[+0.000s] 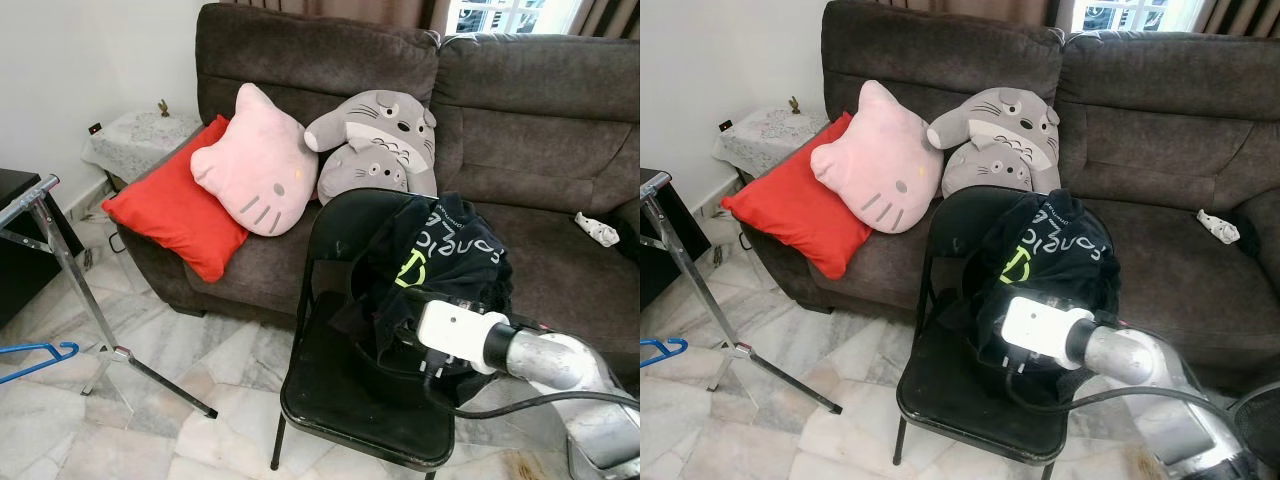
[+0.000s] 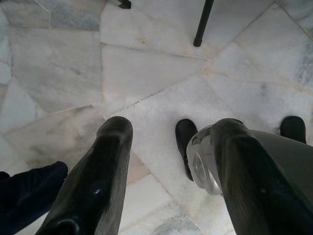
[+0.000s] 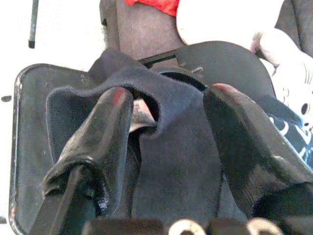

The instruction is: Hang hanger

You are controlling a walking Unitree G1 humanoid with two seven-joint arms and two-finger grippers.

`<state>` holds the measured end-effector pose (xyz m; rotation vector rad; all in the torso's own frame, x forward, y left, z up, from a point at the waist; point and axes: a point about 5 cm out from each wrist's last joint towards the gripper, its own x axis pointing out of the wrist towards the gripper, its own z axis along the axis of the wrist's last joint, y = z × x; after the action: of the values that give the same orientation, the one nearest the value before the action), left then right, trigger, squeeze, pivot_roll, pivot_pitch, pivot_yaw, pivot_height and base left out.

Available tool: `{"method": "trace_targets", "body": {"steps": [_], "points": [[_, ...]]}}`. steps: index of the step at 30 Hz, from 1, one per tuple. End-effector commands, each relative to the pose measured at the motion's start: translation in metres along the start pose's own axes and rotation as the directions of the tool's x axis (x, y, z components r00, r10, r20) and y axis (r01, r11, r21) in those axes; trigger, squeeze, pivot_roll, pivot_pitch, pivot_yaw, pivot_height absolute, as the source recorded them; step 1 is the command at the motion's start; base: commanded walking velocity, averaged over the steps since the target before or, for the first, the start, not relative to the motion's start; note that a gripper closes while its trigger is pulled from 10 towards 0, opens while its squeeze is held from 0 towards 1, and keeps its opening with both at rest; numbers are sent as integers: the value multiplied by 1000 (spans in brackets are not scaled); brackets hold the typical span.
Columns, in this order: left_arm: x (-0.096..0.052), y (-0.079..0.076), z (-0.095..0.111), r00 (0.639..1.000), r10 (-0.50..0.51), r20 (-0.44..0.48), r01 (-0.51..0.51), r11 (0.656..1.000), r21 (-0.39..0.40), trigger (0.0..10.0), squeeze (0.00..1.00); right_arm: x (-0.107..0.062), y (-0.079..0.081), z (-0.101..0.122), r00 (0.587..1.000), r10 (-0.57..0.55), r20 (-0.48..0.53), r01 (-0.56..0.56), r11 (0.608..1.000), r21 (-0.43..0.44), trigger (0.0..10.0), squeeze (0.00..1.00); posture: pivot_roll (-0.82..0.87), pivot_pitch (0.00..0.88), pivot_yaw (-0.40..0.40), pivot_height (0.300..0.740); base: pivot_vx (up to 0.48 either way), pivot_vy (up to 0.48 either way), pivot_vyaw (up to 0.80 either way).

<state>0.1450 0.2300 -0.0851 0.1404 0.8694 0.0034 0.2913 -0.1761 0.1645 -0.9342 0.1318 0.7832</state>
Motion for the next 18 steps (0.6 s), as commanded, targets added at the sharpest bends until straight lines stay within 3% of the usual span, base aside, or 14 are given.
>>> {"method": "trace_targets", "body": {"steps": [1,14,16,18], "points": [[-2,-2,-7,999,-20,-37,20,1000,21,10000,0,-7,1,2,1000,18,5,-18,1000,4,10000,0,-96,73,7,740,0,0,0],[-1,-2,-6,999,-25,-37,26,999,26,10000,0,-26,9,3,997,69,-35,-69,998,11,10000,0,-103,74,9,740,0,0,0],[-1,-2,-6,999,-25,-37,26,999,26,10000,0,-27,8,3,997,65,-42,-64,998,6,10000,0,-103,74,9,740,0,0,0],[-1,-2,-6,999,-25,-37,26,999,26,10000,0,-28,5,-3,995,-14,-95,14,1000,2,10000,0,-101,76,6,740,0,0,0]]}}
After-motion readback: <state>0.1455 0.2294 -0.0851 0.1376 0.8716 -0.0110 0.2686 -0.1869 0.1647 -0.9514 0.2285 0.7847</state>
